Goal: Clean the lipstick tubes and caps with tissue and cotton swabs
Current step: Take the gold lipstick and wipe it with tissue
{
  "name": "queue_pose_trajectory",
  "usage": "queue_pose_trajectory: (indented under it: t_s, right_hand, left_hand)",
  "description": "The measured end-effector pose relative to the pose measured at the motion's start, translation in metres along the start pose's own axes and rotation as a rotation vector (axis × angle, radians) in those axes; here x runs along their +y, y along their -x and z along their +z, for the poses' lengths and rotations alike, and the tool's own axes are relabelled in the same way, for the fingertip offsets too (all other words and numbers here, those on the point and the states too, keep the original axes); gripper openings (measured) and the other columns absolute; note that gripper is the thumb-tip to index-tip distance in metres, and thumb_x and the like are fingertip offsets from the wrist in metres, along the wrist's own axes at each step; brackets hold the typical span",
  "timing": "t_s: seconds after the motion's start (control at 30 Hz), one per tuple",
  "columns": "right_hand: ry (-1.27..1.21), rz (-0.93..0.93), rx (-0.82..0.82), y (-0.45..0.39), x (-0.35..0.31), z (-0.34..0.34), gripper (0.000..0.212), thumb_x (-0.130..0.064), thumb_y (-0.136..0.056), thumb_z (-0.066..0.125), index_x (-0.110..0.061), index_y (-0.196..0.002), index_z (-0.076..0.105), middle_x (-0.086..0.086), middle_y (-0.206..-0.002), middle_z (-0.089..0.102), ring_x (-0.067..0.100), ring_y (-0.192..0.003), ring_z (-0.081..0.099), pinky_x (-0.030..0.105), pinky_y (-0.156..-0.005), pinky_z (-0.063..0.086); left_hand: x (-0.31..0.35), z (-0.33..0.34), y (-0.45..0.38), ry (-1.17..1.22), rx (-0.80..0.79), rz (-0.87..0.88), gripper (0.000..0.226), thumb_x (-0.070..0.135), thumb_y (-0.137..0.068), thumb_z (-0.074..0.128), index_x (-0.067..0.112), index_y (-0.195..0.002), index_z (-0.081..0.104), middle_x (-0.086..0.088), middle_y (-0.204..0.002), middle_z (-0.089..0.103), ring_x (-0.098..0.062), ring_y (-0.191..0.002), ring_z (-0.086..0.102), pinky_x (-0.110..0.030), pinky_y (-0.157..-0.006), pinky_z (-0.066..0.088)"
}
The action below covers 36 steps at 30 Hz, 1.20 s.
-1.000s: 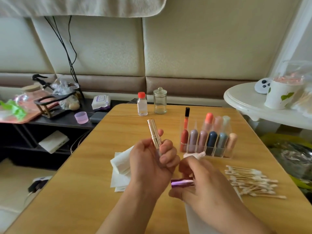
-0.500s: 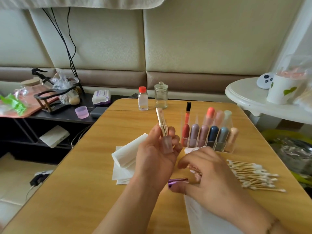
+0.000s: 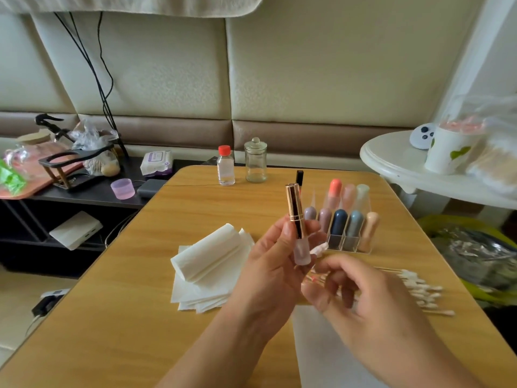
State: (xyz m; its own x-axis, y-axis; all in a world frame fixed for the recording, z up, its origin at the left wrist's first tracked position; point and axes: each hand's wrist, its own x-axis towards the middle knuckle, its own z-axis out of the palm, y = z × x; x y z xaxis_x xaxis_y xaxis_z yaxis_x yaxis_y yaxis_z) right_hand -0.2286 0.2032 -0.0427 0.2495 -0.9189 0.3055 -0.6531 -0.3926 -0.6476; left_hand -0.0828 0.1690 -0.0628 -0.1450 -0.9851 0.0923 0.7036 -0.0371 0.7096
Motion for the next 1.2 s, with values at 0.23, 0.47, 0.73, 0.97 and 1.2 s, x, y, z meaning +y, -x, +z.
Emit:
queue_pose_trajectory:
  t_s: [0.23,0.47,0.73,0.97,1.2]
  right_hand:
    - [0.06,-0.026,0.145,-0.02,-0.002,0.014,0.048,-0.079,-0.08,0.041,-0.036,-0.09,0.06,-0.018,-0.069,0.066,0.005,-0.056,0.061,0.026,-0.048,0.042]
    - [-0.209,-0.027,0.144,-0.014,0.007,0.021,0.027,-0.058,-0.09,0.058,-0.033,-0.081,0.062,-0.008,-0.067,0.067,0.014,-0.054,0.063,0.042,-0.052,0.052]
    - [-0.562,0.045,0.144,-0.009,0.003,0.029,0.023,-0.043,-0.08,0.068,-0.021,-0.079,0.069,-0.001,-0.059,0.067,0.009,-0.049,0.062,0.019,-0.048,0.047]
    - [-1.054,0.204,-0.196,-0.009,-0.001,0.028,0.044,-0.05,-0.092,0.06,-0.015,-0.064,0.056,0.006,-0.056,0.044,0.018,-0.045,0.043,0.021,-0.047,0.038]
    - [-0.924,0.248,-0.183,-0.011,0.004,0.019,0.07,-0.084,-0.075,0.055,-0.016,-0.081,0.069,0.01,-0.058,0.053,0.027,-0.049,0.044,0.023,-0.038,0.028]
  left_hand:
    - [-0.009,0.004,0.004,0.053,-0.066,-0.063,0.029,0.042,-0.089,0.058,0.027,-0.111,0.07,0.007,-0.1,0.07,-0.016,-0.091,0.064,-0.037,-0.078,0.025]
    - [-0.003,-0.003,0.002,0.048,-0.015,-0.028,0.029,0.032,-0.093,0.057,0.014,-0.11,0.071,-0.003,-0.098,0.069,-0.025,-0.094,0.064,-0.052,-0.096,0.04]
    - [0.002,0.0,0.005,0.116,-0.038,0.012,0.019,0.03,-0.086,0.063,0.018,-0.095,0.074,-0.003,-0.098,0.07,-0.022,-0.1,0.066,-0.051,-0.094,0.045]
    - [0.003,-0.003,0.006,0.196,-0.003,-0.033,0.027,0.024,-0.088,0.053,0.013,-0.075,0.074,-0.006,-0.084,0.071,-0.02,-0.084,0.071,-0.031,-0.071,0.057]
    - [0.001,-0.002,0.003,0.079,-0.02,0.027,0.015,0.029,-0.078,0.069,0.017,-0.083,0.077,-0.005,-0.088,0.072,-0.02,-0.087,0.069,-0.039,-0.081,0.049]
